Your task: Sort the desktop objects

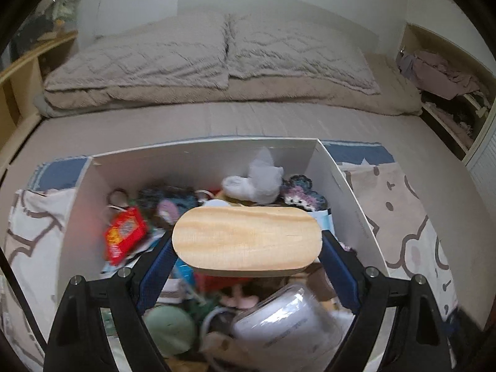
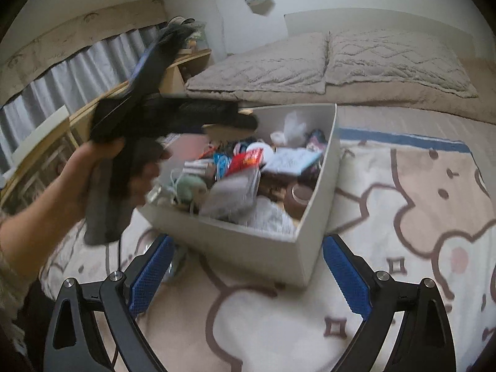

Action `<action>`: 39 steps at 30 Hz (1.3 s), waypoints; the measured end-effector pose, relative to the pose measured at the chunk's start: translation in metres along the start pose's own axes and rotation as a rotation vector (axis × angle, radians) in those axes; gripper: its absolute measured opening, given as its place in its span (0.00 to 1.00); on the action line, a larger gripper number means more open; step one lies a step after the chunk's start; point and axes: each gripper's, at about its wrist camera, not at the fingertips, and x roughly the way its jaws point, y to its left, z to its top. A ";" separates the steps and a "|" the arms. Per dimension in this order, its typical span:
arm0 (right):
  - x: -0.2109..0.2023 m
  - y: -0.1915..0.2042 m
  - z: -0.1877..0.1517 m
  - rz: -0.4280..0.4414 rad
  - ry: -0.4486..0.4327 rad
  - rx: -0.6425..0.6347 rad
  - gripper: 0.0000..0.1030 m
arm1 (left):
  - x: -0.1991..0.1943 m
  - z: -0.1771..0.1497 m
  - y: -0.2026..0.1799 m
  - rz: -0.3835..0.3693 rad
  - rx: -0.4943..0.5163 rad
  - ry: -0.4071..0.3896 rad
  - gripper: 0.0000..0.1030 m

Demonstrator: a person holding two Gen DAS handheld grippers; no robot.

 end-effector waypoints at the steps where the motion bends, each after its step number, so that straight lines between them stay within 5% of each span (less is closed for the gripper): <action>1: -0.002 0.000 -0.006 0.003 0.000 0.002 0.94 | 0.006 0.002 -0.003 -0.005 -0.004 0.014 0.87; 18: -0.024 -0.017 -0.039 -0.002 -0.011 0.053 0.94 | 0.060 0.007 -0.030 -0.056 -0.042 0.173 0.87; 21: -0.023 -0.016 -0.040 0.000 -0.011 0.054 0.94 | 0.064 0.003 -0.030 -0.047 -0.036 0.213 0.96; 39: -0.030 0.006 -0.034 -0.067 -0.022 0.031 0.94 | 0.011 -0.010 -0.027 -0.044 0.001 0.079 0.98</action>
